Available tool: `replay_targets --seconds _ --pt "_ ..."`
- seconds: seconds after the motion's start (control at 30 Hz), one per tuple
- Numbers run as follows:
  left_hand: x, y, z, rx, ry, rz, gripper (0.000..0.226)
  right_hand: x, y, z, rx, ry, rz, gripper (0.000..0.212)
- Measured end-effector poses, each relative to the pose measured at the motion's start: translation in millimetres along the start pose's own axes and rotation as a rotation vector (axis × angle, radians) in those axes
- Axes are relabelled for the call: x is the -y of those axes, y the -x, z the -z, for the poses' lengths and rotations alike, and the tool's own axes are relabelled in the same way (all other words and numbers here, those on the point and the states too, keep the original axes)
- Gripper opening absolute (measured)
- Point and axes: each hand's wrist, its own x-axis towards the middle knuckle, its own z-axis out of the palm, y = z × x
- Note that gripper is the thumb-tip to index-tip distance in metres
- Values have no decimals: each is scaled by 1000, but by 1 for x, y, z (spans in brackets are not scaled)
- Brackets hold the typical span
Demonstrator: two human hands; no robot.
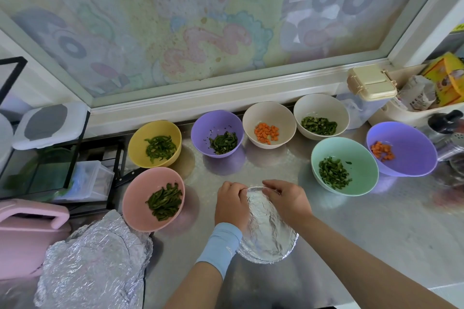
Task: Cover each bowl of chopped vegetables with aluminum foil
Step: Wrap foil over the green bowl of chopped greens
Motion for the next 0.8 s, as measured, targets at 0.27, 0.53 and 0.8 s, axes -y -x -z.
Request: replay_targets --seconds 0.27,0.53,0.8 --pt "-4 0 7 154 -32 -139 59 7 -14 5 213 68 -10 21" --pt "-2 9 10 22 -100 -100 53 -9 -4 16 70 -37 -121 28" --pt "6 14 -1 135 -205 -385 57 -9 2 4 19 -225 -243 26"
